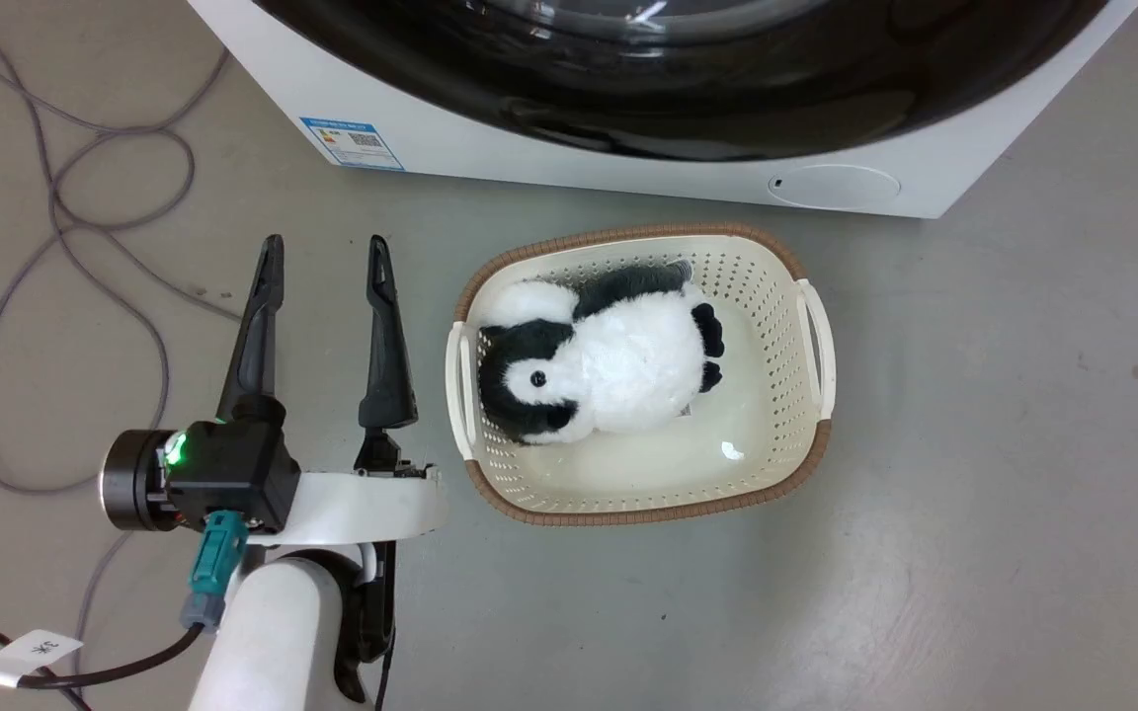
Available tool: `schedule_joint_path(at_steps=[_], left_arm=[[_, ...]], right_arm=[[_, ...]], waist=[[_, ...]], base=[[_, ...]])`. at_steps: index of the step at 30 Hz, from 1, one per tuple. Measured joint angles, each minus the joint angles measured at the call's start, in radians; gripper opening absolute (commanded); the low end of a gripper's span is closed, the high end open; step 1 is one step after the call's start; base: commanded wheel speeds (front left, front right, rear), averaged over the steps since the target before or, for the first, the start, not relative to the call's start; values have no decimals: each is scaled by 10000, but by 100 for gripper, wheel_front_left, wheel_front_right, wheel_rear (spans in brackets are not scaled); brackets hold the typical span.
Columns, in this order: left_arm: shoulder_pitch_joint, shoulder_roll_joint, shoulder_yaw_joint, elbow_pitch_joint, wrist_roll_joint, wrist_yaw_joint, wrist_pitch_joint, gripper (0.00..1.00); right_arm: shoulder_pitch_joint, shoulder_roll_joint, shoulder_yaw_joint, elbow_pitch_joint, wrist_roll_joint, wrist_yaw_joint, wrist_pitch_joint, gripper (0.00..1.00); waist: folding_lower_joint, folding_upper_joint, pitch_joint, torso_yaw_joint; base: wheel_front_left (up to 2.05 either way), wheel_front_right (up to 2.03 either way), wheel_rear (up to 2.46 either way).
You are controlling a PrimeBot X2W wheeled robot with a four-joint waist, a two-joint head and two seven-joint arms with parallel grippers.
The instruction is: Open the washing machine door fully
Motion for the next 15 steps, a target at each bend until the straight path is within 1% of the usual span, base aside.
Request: schedule_joint_path(at_steps=[4,6,15], left_arm=[[0,0,-17,71,-21,4,0,100],[1,0,-12,94,-31,77,0,100],[280,2,150,201,-15,71,0,100]], right_arm=[[3,21,142,4,58,2,113,0],[55,102,255,-67,151,0,247,0],[1442,372,773,-1283,639,6,1137,0]], waist=[[0,0,-105,24],[0,0,-202,22],[-1,0,-825,-164]], base=[[0,0,0],[0,0,0],[0,0,0]])
